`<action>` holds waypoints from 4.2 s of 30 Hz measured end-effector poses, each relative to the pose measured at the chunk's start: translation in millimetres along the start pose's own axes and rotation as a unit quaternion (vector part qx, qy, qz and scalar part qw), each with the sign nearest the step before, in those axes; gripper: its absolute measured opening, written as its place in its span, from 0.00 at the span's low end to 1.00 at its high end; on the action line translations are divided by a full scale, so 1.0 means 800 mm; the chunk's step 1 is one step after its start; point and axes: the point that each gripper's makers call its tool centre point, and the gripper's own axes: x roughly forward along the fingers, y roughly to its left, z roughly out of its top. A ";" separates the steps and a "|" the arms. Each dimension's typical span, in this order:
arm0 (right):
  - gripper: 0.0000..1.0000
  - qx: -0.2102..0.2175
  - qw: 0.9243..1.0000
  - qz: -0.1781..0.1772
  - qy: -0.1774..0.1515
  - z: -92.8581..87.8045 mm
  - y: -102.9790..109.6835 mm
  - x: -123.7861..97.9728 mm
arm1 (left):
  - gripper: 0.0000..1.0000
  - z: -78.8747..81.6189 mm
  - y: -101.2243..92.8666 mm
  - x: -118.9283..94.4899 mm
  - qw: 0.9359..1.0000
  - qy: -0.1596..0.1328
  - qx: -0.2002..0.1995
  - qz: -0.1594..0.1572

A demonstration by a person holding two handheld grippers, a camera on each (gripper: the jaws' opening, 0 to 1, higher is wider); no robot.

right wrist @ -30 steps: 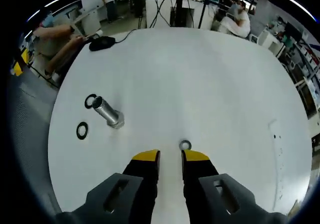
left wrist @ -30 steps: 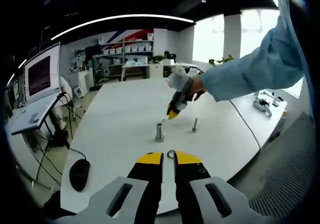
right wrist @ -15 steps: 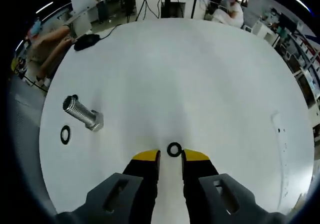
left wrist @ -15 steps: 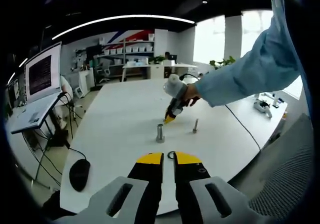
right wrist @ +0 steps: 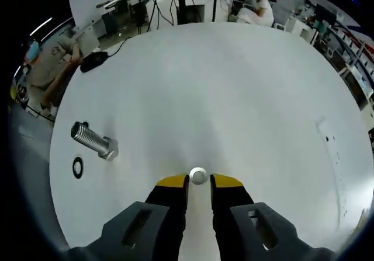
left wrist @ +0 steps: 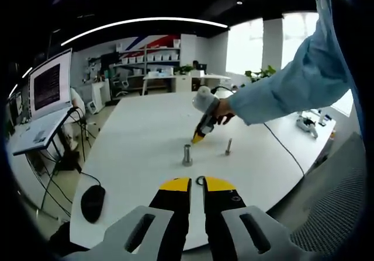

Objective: Place the washer onto the threaded stud by aligning its center hole with the stud, sliding it down to the base, and recovering from edge contact or off-axis alignment until the washer reaches the visible bottom stop.

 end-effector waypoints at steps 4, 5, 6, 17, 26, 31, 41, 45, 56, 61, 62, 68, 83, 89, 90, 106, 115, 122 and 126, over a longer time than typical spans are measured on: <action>0.15 -0.001 1.000 -0.003 0.000 0.001 -0.001 0.001 | 0.05 -0.001 0.000 0.000 1.000 0.001 0.001 -0.001; 0.15 0.000 1.000 -0.002 -0.002 0.001 -0.001 0.001 | 0.05 -0.001 0.000 0.000 1.000 0.002 0.001 -0.001; 0.15 0.003 1.000 -0.002 -0.004 0.001 -0.002 0.001 | 0.05 -0.001 0.000 0.000 1.000 0.002 0.001 -0.001; 0.15 0.012 1.000 -0.008 -0.023 0.003 0.002 -0.014 | 0.06 0.000 0.001 0.000 1.000 0.001 0.000 0.001; 0.15 0.017 0.999 -0.019 -0.048 0.006 0.006 -0.049 | 0.06 0.001 0.001 -0.001 1.000 -0.002 -0.001 0.001; 0.15 0.017 0.998 -0.028 -0.057 0.007 0.004 -0.068 | 0.06 0.003 0.000 -0.001 1.000 -0.005 0.002 -0.001; 0.15 0.012 0.996 -0.044 -0.076 0.014 0.006 -0.106 | 0.06 0.005 0.000 -0.001 1.000 -0.010 0.003 -0.001; 0.15 0.006 0.995 -0.048 -0.082 0.014 0.011 -0.117 | 0.06 0.005 0.000 -0.001 1.000 -0.010 0.003 -0.001; 0.15 -0.002 0.994 -0.060 -0.089 0.012 0.023 -0.149 | 0.06 0.007 0.000 -0.002 1.000 -0.014 0.004 0.000; 0.15 -0.002 0.994 -0.064 -0.088 0.005 0.029 -0.159 | 0.06 0.010 0.000 -0.003 1.000 -0.019 0.004 0.002; 0.15 -0.002 0.994 -0.065 -0.088 0.004 0.030 -0.161 | 0.06 0.010 0.000 -0.004 1.000 -0.020 0.004 0.002; 0.15 0.001 0.994 -0.068 -0.090 -0.002 0.035 -0.170 | 0.06 0.010 0.000 -0.004 1.000 -0.021 0.006 0.001; 0.15 -0.001 0.995 -0.056 -0.079 -0.036 0.057 -0.181 | 0.06 0.013 0.000 -0.004 1.000 -0.028 0.007 0.001; 0.15 -0.007 0.997 -0.040 -0.069 -0.050 0.075 -0.175 | 0.06 0.016 0.001 -0.006 0.999 -0.036 0.004 0.002; 0.15 -0.006 0.997 -0.037 -0.067 -0.052 0.078 -0.174 | 0.06 0.016 0.001 -0.006 0.999 -0.035 0.004 0.002; 0.15 -0.017 0.999 -0.004 -0.028 -0.078 0.101 -0.148 | 0.06 0.015 0.000 -0.005 0.999 -0.033 0.004 0.002; 0.15 -0.015 1.000 -0.001 -0.014 -0.086 0.103 -0.141 | 0.06 0.015 0.000 -0.005 0.999 -0.033 0.004 0.001; 0.15 -0.022 1.000 0.001 -0.002 -0.093 0.104 -0.134 | 0.06 0.014 -0.001 -0.005 1.000 -0.031 0.004 0.000; 0.14 -0.023 1.000 0.001 0.003 -0.096 0.104 -0.131 | 0.06 0.014 -0.001 -0.005 1.000 -0.029 0.005 0.000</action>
